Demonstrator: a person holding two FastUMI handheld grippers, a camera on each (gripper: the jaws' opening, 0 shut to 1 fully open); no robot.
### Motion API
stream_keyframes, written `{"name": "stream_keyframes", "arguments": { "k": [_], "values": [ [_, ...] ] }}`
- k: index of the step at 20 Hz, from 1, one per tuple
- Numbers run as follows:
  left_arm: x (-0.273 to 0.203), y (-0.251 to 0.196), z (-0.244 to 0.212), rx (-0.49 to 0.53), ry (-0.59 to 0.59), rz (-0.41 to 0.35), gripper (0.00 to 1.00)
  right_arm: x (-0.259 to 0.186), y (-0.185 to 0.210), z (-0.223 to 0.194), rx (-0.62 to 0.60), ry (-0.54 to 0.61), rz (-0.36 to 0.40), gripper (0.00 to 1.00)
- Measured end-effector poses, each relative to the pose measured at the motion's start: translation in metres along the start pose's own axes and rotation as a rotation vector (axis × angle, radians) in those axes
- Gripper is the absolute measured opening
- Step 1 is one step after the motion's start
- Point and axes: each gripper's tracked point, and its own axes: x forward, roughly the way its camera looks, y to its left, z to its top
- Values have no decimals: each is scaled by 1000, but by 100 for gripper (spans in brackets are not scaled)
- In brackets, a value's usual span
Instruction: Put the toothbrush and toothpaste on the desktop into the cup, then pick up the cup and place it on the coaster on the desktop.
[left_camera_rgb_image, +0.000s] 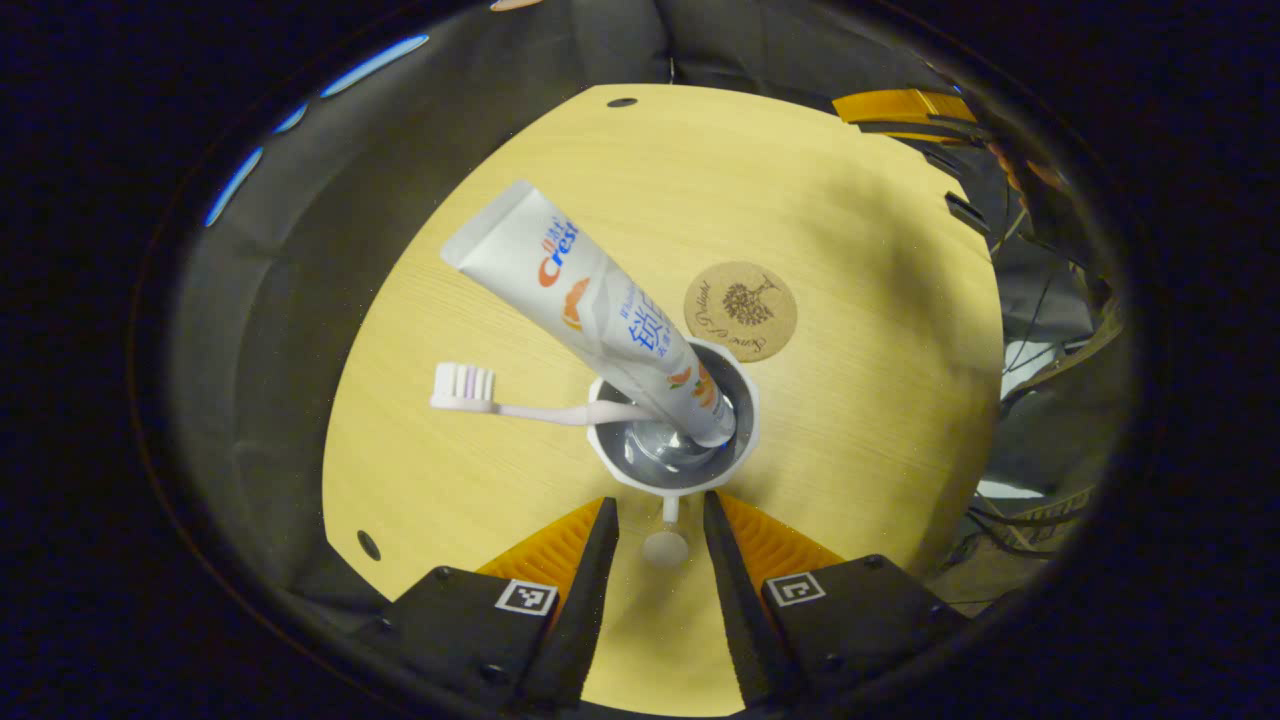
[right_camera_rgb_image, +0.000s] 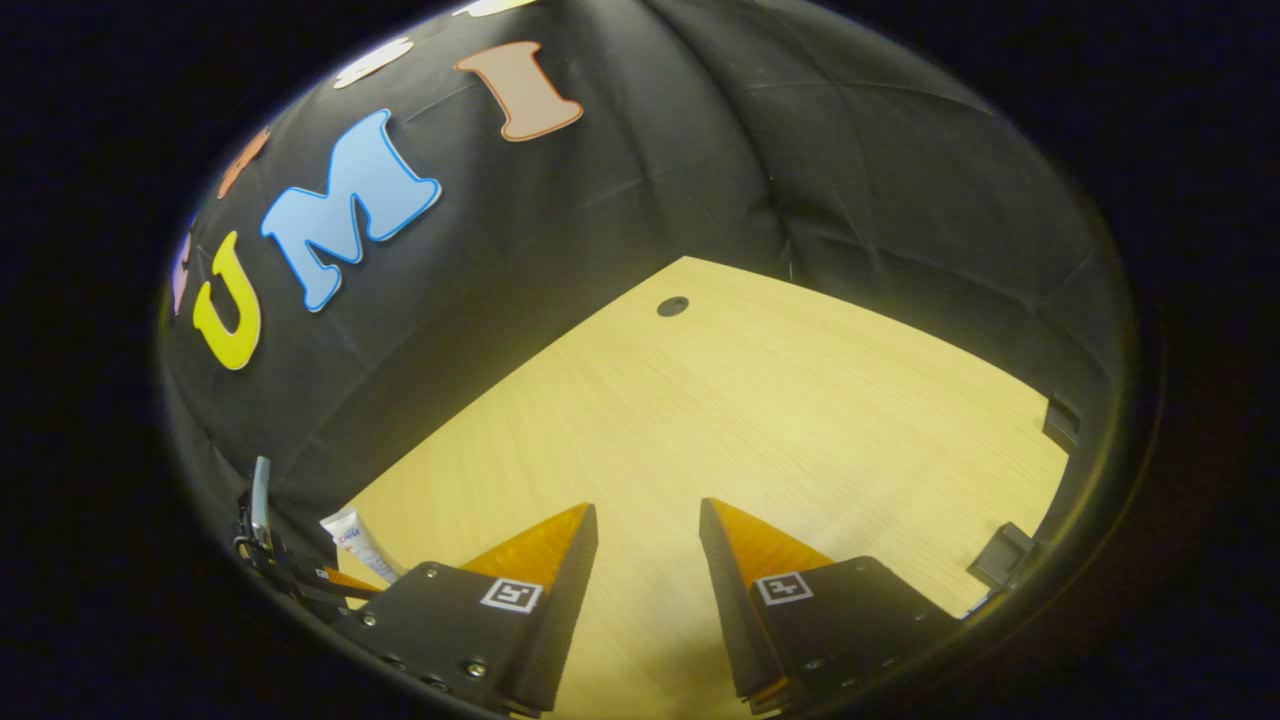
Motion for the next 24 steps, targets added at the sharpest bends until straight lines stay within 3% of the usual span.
{"name": "stream_keyframes", "arguments": {
  "k": [1, 11, 13, 14, 15, 18, 20, 24],
  "values": [
    [5, 1, 0, -1, 9, -12, 61, 0, -3, -1, 3, 1, -7, 63],
    [46, -7, -9, -19, 9, -95, 62, -1, -34, -11, 39, 23, -58, 63],
    [51, -9, -11, -29, 17, -92, 37, -3, -35, -14, 38, 29, -58, 63],
    [51, -9, -10, -31, 14, -89, 43, -3, -35, -15, 38, 31, -58, 63],
    [51, -11, -9, -36, 9, -94, 34, -2, -35, -17, 37, 33, -57, 63],
    [47, -12, -3, -37, -19, -89, 37, -4, -34, -17, 36, 35, -53, 63],
    [45, -15, -5, -40, -22, -92, 30, -5, -36, -17, 36, 33, -53, 63],
    [36, -19, 1, -36, -42, -89, 30, -7, -40, -19, 43, 35, -57, 63]
  ]
}}
